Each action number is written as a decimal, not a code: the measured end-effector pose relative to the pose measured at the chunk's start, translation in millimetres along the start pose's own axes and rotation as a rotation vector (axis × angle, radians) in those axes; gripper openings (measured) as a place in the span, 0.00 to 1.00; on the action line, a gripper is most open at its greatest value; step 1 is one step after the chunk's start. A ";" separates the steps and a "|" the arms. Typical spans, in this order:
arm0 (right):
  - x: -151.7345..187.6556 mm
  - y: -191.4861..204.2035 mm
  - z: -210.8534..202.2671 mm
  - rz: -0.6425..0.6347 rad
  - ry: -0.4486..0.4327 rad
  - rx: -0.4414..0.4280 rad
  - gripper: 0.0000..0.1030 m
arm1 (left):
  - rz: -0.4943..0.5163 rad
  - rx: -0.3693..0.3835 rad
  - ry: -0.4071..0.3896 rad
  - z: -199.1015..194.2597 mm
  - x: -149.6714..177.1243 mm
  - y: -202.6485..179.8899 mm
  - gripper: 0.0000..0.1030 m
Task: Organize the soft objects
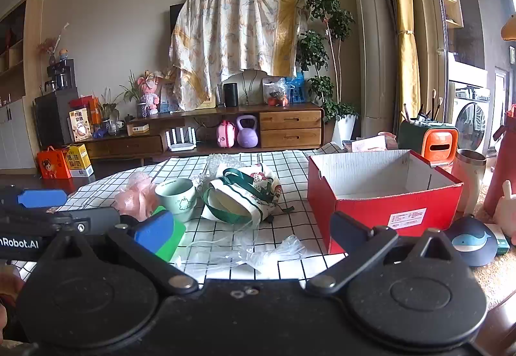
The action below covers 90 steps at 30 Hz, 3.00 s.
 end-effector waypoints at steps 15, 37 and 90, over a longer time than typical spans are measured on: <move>-0.4 1.0 1.0 -0.003 0.001 0.001 1.00 | -0.011 0.007 0.009 -0.8 -0.1 2.5 1.00; -1.9 1.7 1.8 -0.005 0.002 0.000 1.00 | -0.010 -0.002 -0.002 -1.1 -1.2 2.7 1.00; 20.1 19.0 122.4 -0.222 0.199 -0.246 0.99 | -0.056 -0.254 0.116 92.9 0.6 92.8 1.00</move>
Point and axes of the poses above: each gripper's, at about its wrist camera, not at the fingertips, and z roughly the way its jaws point, y to its left, x to its underside, the point moved 1 cm from there along z, roughly the way its jaws point, and after that the axes turned 15 degrees about -z, right-handed, at the moved point
